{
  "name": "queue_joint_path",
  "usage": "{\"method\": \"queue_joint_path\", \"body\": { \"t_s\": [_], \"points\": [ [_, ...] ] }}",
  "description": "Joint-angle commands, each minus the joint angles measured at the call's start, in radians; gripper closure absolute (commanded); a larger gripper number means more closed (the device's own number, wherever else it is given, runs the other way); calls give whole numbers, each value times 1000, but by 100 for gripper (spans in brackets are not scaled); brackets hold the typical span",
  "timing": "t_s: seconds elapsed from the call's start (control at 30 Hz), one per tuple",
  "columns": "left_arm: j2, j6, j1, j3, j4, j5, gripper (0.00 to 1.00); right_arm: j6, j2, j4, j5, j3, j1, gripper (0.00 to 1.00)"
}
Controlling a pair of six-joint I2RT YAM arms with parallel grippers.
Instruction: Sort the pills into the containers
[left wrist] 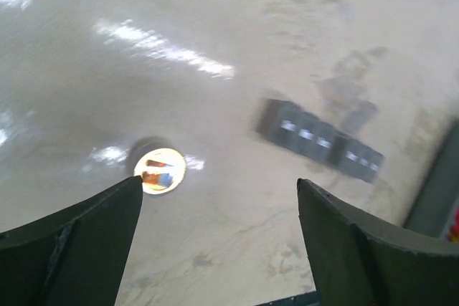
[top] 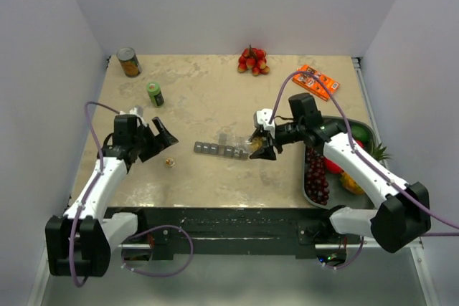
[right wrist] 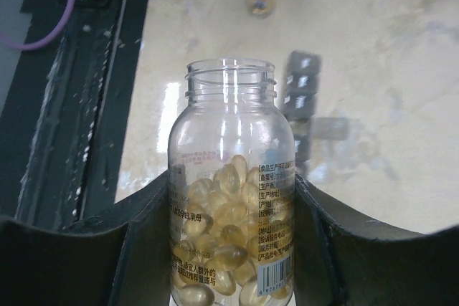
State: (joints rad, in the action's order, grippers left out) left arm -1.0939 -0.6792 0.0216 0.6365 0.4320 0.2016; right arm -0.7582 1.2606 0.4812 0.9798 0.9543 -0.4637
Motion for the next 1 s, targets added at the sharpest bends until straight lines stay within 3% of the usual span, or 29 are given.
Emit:
{"method": "queue_joint_path", "body": {
  "t_s": [0.0,0.03,0.17,0.23,0.37,0.43,0.5,0.57,0.6,0.7,0.77,0.8,0.83,0.93,0.97],
  "points": [
    [156,199,-5,-23,-177,315,8,115,-76,-26,-55,185,16,100],
    [175,210,-5,-41,-249,405,8,128,-75,0,-100,280,25,100],
    [235,231,-5,-110,-352,518,8,325,-72,-79,-274,500,83,100],
    [250,244,-3,-126,-360,530,8,495,-70,-171,-423,588,97,100],
    [270,236,-3,-141,-404,597,7,829,-87,-280,-558,678,128,100],
    [278,231,-3,-146,-417,622,7,922,-143,-363,-526,632,128,100],
    [288,221,-3,-158,-456,636,7,1077,-205,-468,-394,553,128,100],
    [296,219,-3,-162,-470,637,6,1084,-332,-576,-316,361,99,100],
    [299,221,-3,-164,-475,641,6,1015,-375,-623,-382,248,86,100],
    [292,211,-3,-175,-504,656,6,881,-461,-702,-688,120,99,100],
    [284,207,-3,-176,-519,668,5,898,-470,-673,-545,113,115,100],
    [282,208,-3,-176,-519,674,5,910,-489,-750,-377,63,112,100],
    [282,208,-3,-176,-519,673,5,925,-506,-826,-397,25,112,100],
    [282,208,-3,-178,-519,671,5,910,-472,-871,-787,15,140,100],
    [282,208,-3,-179,-521,673,5,998,-449,-837,-697,30,160,100]
  ]
}}
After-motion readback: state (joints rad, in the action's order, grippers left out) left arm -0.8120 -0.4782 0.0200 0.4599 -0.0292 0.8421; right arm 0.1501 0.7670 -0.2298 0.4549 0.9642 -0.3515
